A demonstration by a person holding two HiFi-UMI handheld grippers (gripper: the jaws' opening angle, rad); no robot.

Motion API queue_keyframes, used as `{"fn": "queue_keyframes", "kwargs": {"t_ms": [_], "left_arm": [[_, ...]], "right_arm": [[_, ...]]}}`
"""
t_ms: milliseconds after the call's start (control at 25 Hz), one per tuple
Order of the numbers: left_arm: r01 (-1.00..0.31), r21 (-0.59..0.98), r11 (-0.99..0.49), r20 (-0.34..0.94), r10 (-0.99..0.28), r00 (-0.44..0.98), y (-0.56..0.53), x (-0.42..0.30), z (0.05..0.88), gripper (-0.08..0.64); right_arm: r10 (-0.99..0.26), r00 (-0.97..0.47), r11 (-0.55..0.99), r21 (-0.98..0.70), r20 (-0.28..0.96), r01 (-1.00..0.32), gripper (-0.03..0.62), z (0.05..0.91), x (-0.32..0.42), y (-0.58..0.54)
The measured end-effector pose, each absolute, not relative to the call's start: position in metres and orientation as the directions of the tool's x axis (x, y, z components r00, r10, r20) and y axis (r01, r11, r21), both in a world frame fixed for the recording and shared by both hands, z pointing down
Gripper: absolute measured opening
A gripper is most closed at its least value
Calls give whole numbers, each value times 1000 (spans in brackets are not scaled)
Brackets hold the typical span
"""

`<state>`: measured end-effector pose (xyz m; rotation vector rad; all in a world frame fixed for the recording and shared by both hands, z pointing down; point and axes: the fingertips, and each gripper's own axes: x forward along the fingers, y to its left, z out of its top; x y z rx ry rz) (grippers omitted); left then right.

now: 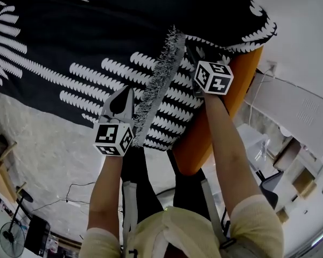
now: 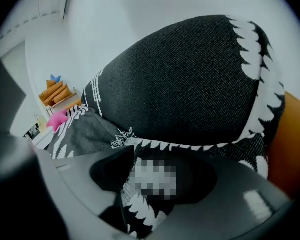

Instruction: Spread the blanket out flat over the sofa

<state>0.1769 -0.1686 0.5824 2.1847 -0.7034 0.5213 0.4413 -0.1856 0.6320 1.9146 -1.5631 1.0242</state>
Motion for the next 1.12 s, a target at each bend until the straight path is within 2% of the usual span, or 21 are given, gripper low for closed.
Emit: {"fn": "queue_keyframes", "kwargs": {"t_ms": [360,520,720,960,1120], "left_arm": [[-648,526,-551,506,-410,759,-183,165,546,0],[-656,477,-585,478,-453,752,-192,164,513,0],[-654,484,-581,440,-485,756,-197,166,475,0],[-630,518,-578,419,-471,776,-190,167,438,0],[-616,539,-575,412,-458,788,-170,163,417,0]], "right_arm": [[-724,128,-224,-56,678,-973,199,558,429,-185],[-735,111,-169,-22,669,-985,178,528,419,-176],[-719,80,-100,11,690,-995,132,498,403,-158],[-729,85,-116,0,679,-993,25,455,385,-135],[-735,83,-120,-9,673,-993,5,426,366,-107]]}}
